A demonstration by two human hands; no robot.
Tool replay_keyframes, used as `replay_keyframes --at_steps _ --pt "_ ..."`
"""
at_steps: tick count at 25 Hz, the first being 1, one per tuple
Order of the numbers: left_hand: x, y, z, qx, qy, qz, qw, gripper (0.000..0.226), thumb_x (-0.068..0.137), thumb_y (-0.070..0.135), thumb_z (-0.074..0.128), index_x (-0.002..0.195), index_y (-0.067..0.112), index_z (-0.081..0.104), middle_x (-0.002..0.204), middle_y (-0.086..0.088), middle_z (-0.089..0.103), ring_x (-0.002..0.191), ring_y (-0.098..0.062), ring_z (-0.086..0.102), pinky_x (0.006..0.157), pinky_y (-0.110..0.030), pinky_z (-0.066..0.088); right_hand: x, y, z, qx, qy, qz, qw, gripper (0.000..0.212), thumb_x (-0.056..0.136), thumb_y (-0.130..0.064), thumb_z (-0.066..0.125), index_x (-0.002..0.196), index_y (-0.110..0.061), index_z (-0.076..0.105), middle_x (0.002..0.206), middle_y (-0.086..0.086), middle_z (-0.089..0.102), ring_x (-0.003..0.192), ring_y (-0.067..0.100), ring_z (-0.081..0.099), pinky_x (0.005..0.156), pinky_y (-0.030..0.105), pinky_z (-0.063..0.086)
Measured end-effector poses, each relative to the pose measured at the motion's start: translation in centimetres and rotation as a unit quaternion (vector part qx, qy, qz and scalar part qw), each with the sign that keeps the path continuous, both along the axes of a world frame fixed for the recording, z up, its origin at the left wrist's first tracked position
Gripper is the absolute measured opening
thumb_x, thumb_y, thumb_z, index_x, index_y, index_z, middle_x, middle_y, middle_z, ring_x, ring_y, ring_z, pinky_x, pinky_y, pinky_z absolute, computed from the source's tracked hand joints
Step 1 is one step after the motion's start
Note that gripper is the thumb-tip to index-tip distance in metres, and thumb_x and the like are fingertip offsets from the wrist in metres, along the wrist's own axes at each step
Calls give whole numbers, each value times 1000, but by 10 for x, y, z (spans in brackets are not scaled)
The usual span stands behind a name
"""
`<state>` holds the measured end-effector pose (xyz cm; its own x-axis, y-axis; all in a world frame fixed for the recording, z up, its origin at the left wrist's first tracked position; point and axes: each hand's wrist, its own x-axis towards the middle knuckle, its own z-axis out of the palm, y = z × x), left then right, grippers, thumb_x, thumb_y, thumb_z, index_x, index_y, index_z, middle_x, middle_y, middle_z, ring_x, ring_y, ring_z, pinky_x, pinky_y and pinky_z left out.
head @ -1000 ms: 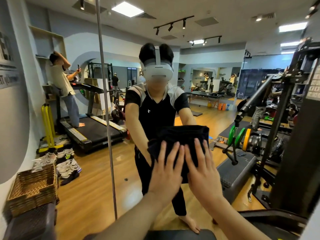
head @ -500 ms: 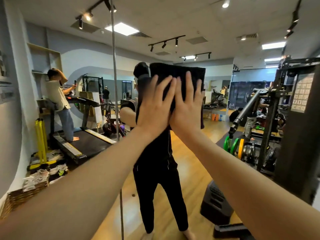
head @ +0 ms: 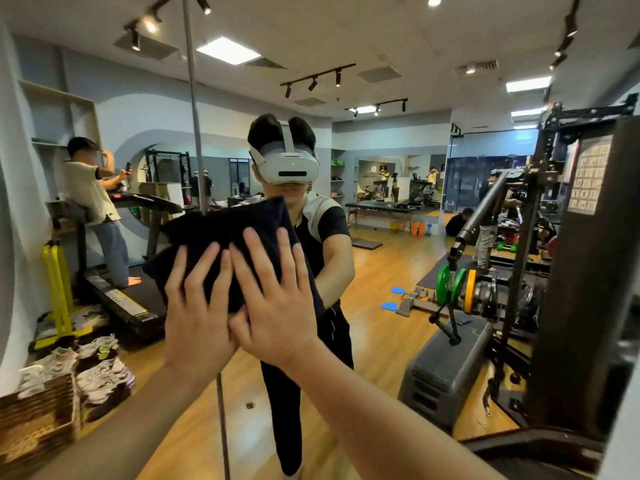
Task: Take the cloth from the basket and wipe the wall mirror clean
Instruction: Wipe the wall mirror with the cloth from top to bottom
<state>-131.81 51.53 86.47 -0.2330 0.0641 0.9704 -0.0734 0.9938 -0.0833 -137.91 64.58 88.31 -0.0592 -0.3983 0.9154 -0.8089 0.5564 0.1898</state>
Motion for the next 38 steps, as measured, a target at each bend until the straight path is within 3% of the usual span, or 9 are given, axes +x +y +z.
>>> replay_keyframes --at_steps 6,10,21,28,33,38 --pt "-50 96 -53 -43 -12 -27 999 51 107 26 41 145 -8 43 151 -28 35 147 -53 25 123 -63 28 -60 96 -59 -10 23 -26 999 61 108 -45 24 160 -16 38 171 10 23 158 43 18 125 57 28" --pt "-89 170 -73 -30 -63 -46 997 65 96 16 57 154 -5 34 159 -26 28 146 -59 29 120 -67 29 -100 174 -79 -7 13 -37 999 62 109 -48 25 161 -17 30 171 11 19 158 44 17 125 58 29" --pt "-225 426 -78 31 -71 -102 992 64 107 16 37 165 8 11 169 -15 10 154 -50 14 113 -70 37 -228 432 -75 10 -7 -49 999 58 112 -46 29 159 -12 31 167 17 20 155 47 19 125 60 27" --pt "-283 552 -66 41 -137 -81 986 59 108 13 26 165 7 13 170 -16 5 156 -49 4 104 -70 45 -291 552 -74 7 -1 -88 996 63 107 -36 53 159 -8 32 169 20 19 156 49 19 119 63 35" --pt "-306 596 -57 37 -155 -57 986 92 91 15 65 165 8 11 171 -16 2 156 -49 1 103 -68 47 -321 597 -73 1 23 -91 996 65 105 -31 57 158 -5 32 168 24 19 156 48 20 119 62 37" --pt "-309 604 -54 14 -169 -42 985 97 88 16 66 166 8 8 171 -16 7 156 -49 5 101 -67 50 -326 602 -74 -1 1 -76 997 82 95 -22 73 161 -6 27 170 23 12 156 51 17 115 64 40"
